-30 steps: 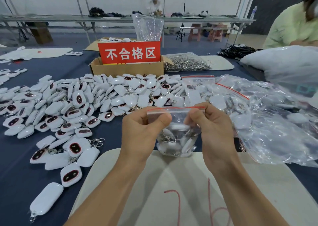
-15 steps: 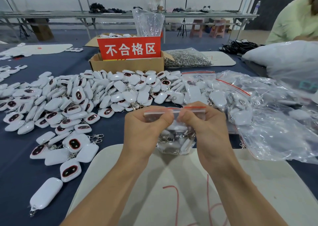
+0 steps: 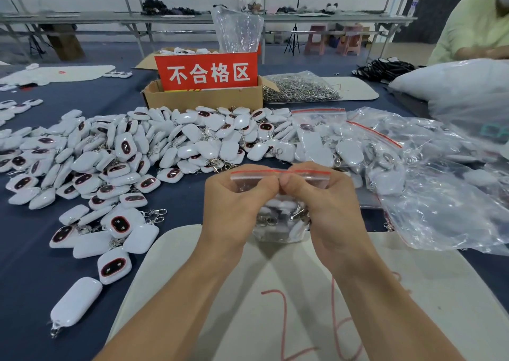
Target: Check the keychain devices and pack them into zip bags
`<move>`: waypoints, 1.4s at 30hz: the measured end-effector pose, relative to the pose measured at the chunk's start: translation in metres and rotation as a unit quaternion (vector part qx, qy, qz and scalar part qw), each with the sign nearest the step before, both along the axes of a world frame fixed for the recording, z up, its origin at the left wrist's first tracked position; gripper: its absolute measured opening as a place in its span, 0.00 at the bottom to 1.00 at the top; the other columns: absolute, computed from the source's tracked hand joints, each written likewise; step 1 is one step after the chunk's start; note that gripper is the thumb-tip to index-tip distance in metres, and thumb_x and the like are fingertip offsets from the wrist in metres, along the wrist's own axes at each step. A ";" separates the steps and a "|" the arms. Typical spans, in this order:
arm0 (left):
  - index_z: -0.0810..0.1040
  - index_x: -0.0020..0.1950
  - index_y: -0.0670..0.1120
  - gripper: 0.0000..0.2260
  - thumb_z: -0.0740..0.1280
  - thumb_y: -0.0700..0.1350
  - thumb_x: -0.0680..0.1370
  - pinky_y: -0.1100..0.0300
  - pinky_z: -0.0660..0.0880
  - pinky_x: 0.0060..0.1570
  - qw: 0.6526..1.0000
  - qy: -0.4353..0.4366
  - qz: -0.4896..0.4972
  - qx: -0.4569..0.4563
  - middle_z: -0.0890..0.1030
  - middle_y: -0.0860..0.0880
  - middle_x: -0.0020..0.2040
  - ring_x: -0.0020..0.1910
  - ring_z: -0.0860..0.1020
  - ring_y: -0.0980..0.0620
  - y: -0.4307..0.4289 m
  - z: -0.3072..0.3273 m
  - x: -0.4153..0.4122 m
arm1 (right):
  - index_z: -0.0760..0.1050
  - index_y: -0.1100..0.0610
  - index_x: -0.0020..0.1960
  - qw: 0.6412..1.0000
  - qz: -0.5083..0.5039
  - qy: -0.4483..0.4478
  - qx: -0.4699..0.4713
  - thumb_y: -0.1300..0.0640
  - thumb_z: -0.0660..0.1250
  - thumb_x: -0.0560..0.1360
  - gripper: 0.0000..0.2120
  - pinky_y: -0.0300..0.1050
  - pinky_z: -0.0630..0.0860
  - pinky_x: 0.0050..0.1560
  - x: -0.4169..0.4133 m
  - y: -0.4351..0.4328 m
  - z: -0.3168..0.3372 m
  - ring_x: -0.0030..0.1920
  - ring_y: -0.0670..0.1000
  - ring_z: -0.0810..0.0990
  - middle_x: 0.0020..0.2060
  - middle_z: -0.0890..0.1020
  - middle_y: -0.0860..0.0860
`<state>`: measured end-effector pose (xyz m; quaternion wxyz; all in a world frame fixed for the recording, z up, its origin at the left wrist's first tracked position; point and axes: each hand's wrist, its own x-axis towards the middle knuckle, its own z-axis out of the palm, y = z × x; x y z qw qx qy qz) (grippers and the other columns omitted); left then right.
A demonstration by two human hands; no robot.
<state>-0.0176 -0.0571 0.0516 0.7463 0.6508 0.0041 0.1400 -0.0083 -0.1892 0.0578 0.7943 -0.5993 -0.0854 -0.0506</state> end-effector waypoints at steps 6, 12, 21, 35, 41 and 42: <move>0.88 0.39 0.45 0.02 0.77 0.39 0.69 0.54 0.81 0.34 1.000 0.018 0.000 -0.024 0.86 0.43 0.37 0.35 0.86 0.45 0.001 0.003 0.000 | 0.84 0.56 0.37 1.000 0.008 0.024 -0.018 0.61 0.77 0.67 0.02 0.46 0.81 0.40 0.001 -0.003 0.003 0.37 0.53 0.83 0.35 0.85 0.56; 0.88 0.36 0.46 0.09 0.74 0.34 0.73 0.62 0.79 0.35 0.998 0.024 0.000 -0.050 0.85 0.47 0.34 0.33 0.83 0.52 0.011 0.006 0.003 | 0.84 0.56 0.35 0.997 0.004 0.075 0.019 0.67 0.72 0.74 0.12 0.43 0.77 0.38 0.005 -0.011 0.000 0.31 0.51 0.79 0.31 0.82 0.54; 0.88 0.35 0.49 0.13 0.72 0.38 0.78 0.70 0.76 0.43 0.999 0.011 0.043 -0.031 0.84 0.49 0.33 0.35 0.79 0.56 0.020 0.004 0.008 | 0.85 0.56 0.37 0.996 -0.019 0.076 0.041 0.62 0.70 0.78 0.12 0.41 0.79 0.36 0.007 -0.016 0.002 0.33 0.48 0.81 0.34 0.84 0.54; 0.88 0.37 0.49 0.13 0.71 0.40 0.80 0.66 0.76 0.45 0.997 -0.001 0.041 -0.066 0.82 0.52 0.35 0.36 0.77 0.57 0.021 -0.008 0.016 | 0.87 0.54 0.43 0.997 -0.008 0.076 0.003 0.52 0.69 0.81 0.12 0.44 0.80 0.38 0.017 -0.024 -0.010 0.36 0.50 0.85 0.41 0.88 0.56; 0.87 0.54 0.48 0.16 0.74 0.56 0.72 0.45 0.78 0.62 0.993 0.094 -0.057 -0.034 0.87 0.45 0.52 0.49 0.84 0.46 0.025 -0.018 0.021 | 0.83 0.55 0.58 0.970 0.121 0.056 -0.205 0.63 0.81 0.68 0.20 0.45 0.79 0.50 0.015 -0.023 -0.030 0.44 0.46 0.83 0.45 0.87 0.46; 0.85 0.60 0.48 0.19 0.74 0.54 0.72 0.48 0.80 0.59 0.989 0.095 -0.117 -0.004 0.87 0.45 0.55 0.50 0.84 0.47 0.025 -0.020 0.021 | 0.83 0.59 0.56 0.976 0.072 0.063 -0.195 0.64 0.81 0.69 0.17 0.47 0.79 0.50 0.017 -0.021 -0.030 0.45 0.49 0.85 0.46 0.88 0.51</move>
